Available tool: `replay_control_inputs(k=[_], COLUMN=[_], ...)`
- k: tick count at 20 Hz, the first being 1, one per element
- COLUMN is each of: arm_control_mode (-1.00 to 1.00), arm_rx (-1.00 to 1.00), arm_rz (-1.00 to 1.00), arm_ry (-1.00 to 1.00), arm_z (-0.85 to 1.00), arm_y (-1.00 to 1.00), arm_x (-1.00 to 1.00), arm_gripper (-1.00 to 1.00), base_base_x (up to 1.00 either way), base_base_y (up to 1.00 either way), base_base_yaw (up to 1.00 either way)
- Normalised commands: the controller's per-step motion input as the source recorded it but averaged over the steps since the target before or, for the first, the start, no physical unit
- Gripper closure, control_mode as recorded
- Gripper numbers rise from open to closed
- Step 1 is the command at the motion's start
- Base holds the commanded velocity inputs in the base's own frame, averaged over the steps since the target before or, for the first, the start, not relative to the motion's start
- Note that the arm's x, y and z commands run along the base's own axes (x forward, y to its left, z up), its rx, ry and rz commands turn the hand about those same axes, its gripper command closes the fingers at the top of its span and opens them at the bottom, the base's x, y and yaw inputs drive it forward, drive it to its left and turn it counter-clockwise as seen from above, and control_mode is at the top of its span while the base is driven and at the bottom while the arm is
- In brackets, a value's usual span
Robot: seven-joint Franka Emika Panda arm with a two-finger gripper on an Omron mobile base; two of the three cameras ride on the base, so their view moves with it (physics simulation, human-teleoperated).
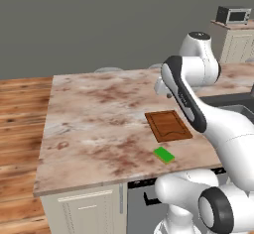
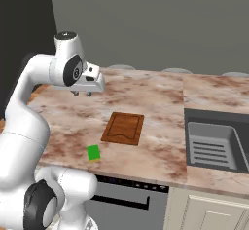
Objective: Pick up the sponge from the counter and clean the cutting board by briefly scrubbing or pressing down on the cutting board. Once finished, release the sponge.
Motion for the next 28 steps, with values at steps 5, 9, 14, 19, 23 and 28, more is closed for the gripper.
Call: replay_control_inputs(k=[5, 9, 14, 19, 23, 28], arm_control_mode=[-1.00, -1.00, -1.00, -1.00, -1.00, -1.00], arm_rx=[0.00, -0.07, -0.01, -0.03, 0.00, 0.00], arm_rz=[0.00, -0.01, -0.04, -0.01, 0.00, 0.01], arm_ry=[-0.02, 0.04, 0.05, 0.14, 0.08, 0.00], arm_z=[-0.07, -0.56, -0.86, -0.83, -0.66, -0.50], arm_y=[0.02, -0.01, -0.22, -0.06, 0.00, 0.07], arm_x=[-0.16, -0.09, -0.24, -0.22, -0.19, -0.04], arm_gripper=[-1.00, -1.00, -1.00, -1.00, -1.00, -1.00], base_base_x=[0.00, 0.00, 0.00, 0.00, 0.00, 0.00], base_base_y=[0.00, 0.00, 0.00, 0.00, 0.00, 0.00], base_base_yaw=[0.00, 0.00, 0.00, 0.00, 0.00, 0.00])
